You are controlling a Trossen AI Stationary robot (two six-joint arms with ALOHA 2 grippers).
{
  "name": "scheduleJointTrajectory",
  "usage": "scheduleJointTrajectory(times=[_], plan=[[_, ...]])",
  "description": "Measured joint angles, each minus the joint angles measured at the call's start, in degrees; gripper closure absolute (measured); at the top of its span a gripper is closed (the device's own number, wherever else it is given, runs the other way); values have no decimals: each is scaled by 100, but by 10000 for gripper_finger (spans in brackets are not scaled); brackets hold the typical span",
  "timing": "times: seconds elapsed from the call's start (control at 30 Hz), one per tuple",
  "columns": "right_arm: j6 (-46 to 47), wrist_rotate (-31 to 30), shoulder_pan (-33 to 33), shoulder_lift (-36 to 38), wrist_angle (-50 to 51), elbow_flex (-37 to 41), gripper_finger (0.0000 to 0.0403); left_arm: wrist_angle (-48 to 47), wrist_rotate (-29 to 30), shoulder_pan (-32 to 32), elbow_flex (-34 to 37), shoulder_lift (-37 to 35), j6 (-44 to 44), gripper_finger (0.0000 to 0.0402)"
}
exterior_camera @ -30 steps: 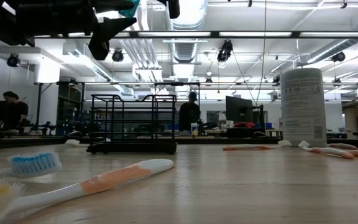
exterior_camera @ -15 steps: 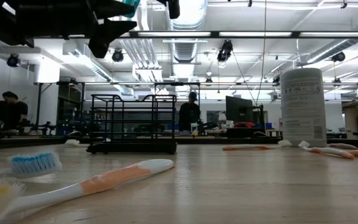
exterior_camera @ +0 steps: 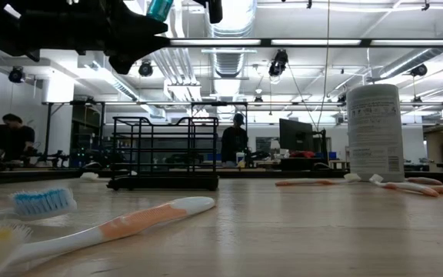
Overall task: Pick & Place toothbrushing station
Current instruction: Put the blue mouthwash into the middle section of the wire organizer
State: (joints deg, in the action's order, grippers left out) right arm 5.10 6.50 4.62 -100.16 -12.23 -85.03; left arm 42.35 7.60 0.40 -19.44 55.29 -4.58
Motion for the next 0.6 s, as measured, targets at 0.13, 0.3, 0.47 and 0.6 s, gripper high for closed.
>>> scheduleJointTrajectory(times=[0.13, 0.3, 0.47, 0.6], plan=[[-9, 0, 0, 0, 0, 0, 305, -63, -8, 0, 0, -3, -2, 216], [25, 2, 0, 0, 0, 0, 305, -171, -81, 0, 0, -119, -37, 216], [24, 4, 0, 0, 141, -2, 305, -565, -81, 0, 0, -470, -39, 215], [24, 4, 0, 0, 218, -2, 305, -1025, -81, 0, 0, -875, -39, 216]])
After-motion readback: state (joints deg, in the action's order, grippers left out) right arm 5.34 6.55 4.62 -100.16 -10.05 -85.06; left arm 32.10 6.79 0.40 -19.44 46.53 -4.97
